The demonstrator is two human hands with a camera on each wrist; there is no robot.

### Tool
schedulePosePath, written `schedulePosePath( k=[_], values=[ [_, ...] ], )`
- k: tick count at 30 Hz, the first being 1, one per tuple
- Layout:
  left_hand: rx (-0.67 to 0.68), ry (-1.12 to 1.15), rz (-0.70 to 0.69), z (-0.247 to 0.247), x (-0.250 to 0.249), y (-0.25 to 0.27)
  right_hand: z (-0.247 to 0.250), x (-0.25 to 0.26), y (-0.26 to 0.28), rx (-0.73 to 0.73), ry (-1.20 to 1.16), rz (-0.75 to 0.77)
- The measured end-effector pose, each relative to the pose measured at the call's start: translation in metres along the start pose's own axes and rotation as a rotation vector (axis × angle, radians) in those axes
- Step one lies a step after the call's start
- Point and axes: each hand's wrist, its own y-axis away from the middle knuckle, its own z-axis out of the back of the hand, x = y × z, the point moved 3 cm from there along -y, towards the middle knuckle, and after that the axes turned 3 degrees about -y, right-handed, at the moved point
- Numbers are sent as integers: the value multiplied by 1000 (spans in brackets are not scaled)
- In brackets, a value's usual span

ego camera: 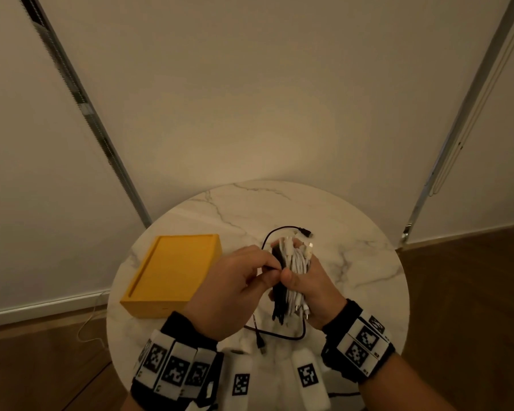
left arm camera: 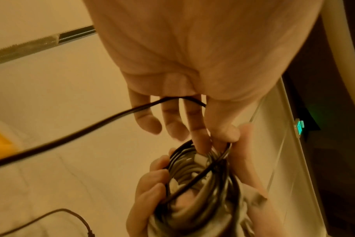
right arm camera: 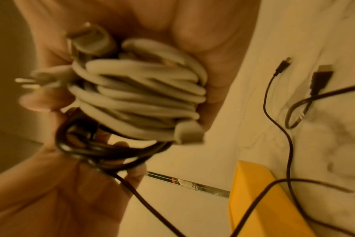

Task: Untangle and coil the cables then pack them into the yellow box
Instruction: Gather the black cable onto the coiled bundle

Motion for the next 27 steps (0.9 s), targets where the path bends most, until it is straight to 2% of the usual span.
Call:
schedulePosePath(
  k=[3,6,12,15,22,27],
  values=[
    [17,111,8,-3,0,4,4,4,-2,-82,-125,-35],
    [49,118,3,-5,-1,6,14,3,-4,-222,-175,-108],
    [82,101,4,-12,-3,4,19,-2,-5,-353,-120,-48],
    [50,133,23,-12,-5,4,16,2,-5,-316,-91,-44],
    [-100,291,205,-8,-5,4,-3,-3,2,-108,-140,11],
    [-101,345,183,-2,-2,5,-12,1,3,127,-126,-23]
  ],
)
